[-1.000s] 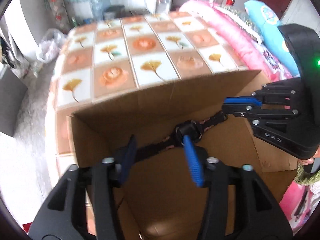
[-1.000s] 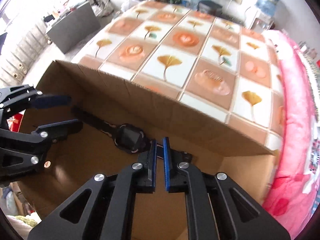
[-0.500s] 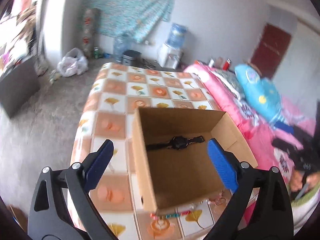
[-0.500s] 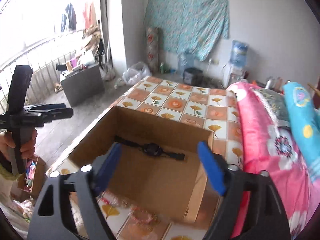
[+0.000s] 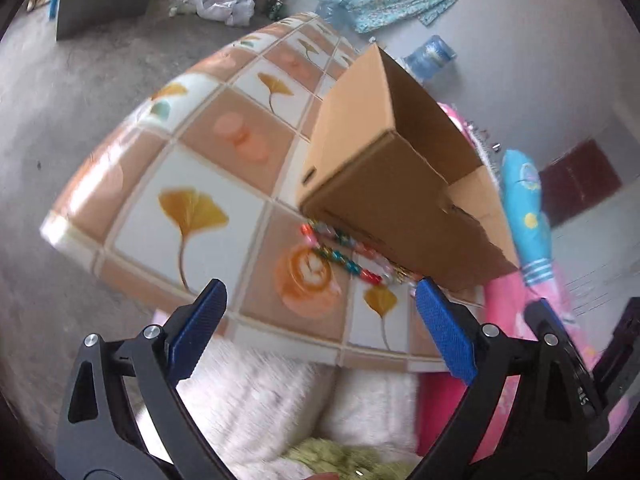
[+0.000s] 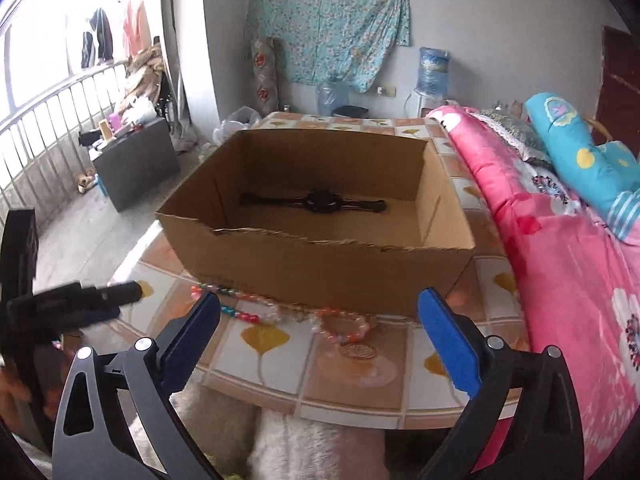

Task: Organize jewelry
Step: 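Release the watch and withdraw both tools from the box, then grasp the multicolour beaded bracelet with the left gripper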

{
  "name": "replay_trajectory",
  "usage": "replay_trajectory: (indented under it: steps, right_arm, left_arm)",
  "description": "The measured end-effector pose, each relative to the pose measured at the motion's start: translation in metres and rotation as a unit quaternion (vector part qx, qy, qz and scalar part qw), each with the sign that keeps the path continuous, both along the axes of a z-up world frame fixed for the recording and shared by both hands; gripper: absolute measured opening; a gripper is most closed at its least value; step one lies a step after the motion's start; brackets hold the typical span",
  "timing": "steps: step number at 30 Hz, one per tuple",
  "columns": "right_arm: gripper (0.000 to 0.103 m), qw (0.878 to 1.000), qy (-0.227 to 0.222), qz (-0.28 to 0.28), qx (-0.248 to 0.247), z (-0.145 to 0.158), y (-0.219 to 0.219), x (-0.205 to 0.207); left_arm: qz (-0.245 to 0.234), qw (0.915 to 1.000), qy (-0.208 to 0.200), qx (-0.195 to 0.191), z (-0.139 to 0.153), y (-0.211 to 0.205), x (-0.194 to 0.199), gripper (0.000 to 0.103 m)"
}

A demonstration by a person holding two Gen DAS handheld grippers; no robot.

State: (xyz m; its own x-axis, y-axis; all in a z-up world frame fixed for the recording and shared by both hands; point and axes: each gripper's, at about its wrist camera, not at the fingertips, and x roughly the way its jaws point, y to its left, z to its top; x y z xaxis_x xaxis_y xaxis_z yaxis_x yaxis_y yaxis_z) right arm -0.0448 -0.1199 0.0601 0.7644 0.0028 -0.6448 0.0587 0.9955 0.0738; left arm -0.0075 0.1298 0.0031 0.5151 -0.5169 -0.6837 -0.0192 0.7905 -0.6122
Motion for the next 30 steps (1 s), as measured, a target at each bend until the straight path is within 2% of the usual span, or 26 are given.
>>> replay_trajectory:
  steps: [2, 3, 5, 7, 9, 12, 15, 17, 20, 23, 26, 30]
  right_arm:
    - [0.096, 1.0, -0.022, 0.001, 0.008, -0.003, 0.005, -0.005]
    - [0.096, 0.999, -0.032, 0.003, 0.005, -0.005, 0.009, -0.009]
    - [0.096, 0.999, -0.046, 0.008, -0.012, -0.009, 0.018, -0.011]
    - [0.096, 0.998, -0.049, 0.019, -0.028, -0.011, 0.025, -0.007]
    - [0.096, 0.998, -0.049, 0.016, -0.038, -0.013, 0.027, -0.003]
    - [0.096, 0.999, -0.045, 0.013, -0.006, -0.016, 0.022, 0.005]
    - [0.096, 0.999, -0.015, -0.008, 0.027, -0.025, 0.012, 0.02]
    - [0.096, 0.999, 0.013, -0.016, 0.044, -0.035, 0.005, 0.031]
    - [0.093, 0.997, 0.042, -0.023, 0.067, -0.047, -0.003, 0.041]
    - [0.092, 0.994, 0.067, -0.02, 0.088, -0.057, -0.009, 0.048]
    - [0.092, 0.992, 0.079, -0.017, 0.095, -0.063, -0.012, 0.052]
    - [0.092, 0.992, 0.088, -0.013, 0.093, -0.066, -0.013, 0.054]
  left_arm:
    - [-0.018, 0.9991, 0.009, -0.036, -0.005, -0.005, -0.011, 0.095]
    - [-0.03, 0.9989, 0.005, -0.034, -0.004, -0.006, -0.014, 0.095]
    - [-0.025, 0.9995, -0.008, -0.015, 0.005, -0.003, -0.017, 0.095]
    - [-0.021, 0.9985, -0.039, -0.033, 0.013, 0.002, -0.02, 0.095]
    - [-0.023, 0.9979, -0.048, -0.037, 0.017, 0.003, -0.017, 0.095]
    - [-0.03, 0.9983, -0.039, -0.031, 0.017, 0.001, -0.012, 0.095]
    - [-0.042, 0.9949, -0.047, -0.079, 0.012, 0.002, -0.005, 0.095]
    - [-0.043, 0.9943, -0.048, -0.085, 0.011, 0.005, -0.003, 0.095]
    - [-0.04, 0.9977, -0.025, -0.05, 0.001, 0.0, 0.013, 0.095]
    - [-0.011, 0.9996, -0.014, 0.021, -0.015, -0.003, 0.033, 0.095]
    - [0.002, 0.9956, -0.027, 0.089, -0.023, -0.012, 0.05, 0.094]
    - [-0.013, 0.9857, -0.051, 0.16, -0.027, -0.033, 0.057, 0.094]
